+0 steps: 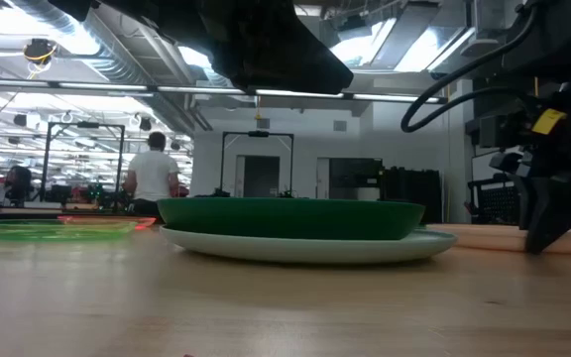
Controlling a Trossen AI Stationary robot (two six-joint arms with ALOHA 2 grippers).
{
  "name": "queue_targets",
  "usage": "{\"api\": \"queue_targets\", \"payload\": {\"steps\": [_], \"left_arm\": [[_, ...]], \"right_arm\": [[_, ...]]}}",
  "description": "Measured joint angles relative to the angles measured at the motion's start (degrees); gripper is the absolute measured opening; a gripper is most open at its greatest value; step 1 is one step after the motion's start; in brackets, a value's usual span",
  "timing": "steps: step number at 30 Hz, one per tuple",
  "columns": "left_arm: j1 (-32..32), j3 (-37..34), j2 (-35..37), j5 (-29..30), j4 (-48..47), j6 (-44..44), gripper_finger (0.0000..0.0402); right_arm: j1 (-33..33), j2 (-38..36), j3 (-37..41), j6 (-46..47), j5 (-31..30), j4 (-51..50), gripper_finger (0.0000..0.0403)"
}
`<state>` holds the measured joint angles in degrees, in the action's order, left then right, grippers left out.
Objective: Stack plastic plates
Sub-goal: Stack the light orange plate on top of the pink plate
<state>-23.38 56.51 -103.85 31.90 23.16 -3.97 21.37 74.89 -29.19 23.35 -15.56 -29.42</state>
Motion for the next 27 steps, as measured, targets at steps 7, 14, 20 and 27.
{"api": "queue_targets", "payload": {"steps": [7,14,20,27], "left_arm": [[0.0,0.0,0.0,0.0,0.0,-0.2,0.0116],[0.0,0.0,0.0,0.0,0.0,-0.2,0.0116],[0.0,0.0,0.0,0.0,0.0,-0.3,0.0116],[-0.3,0.0,0.0,0.0,0.0,-0.3,0.0116]], "right_arm": [[0.0,-0.1,0.1,-1.4,-0.4,-0.1,0.0011],[0.0,-0.1,0.0,-2.6,-0.5,-0.2,0.0006],[0.0,-0.1,-2.0,-2.9,-0.3,-1.9,0.0003],[0.0,-0.1,-7.2,-6.2,-1.4,-4.6,0.0005]]}}
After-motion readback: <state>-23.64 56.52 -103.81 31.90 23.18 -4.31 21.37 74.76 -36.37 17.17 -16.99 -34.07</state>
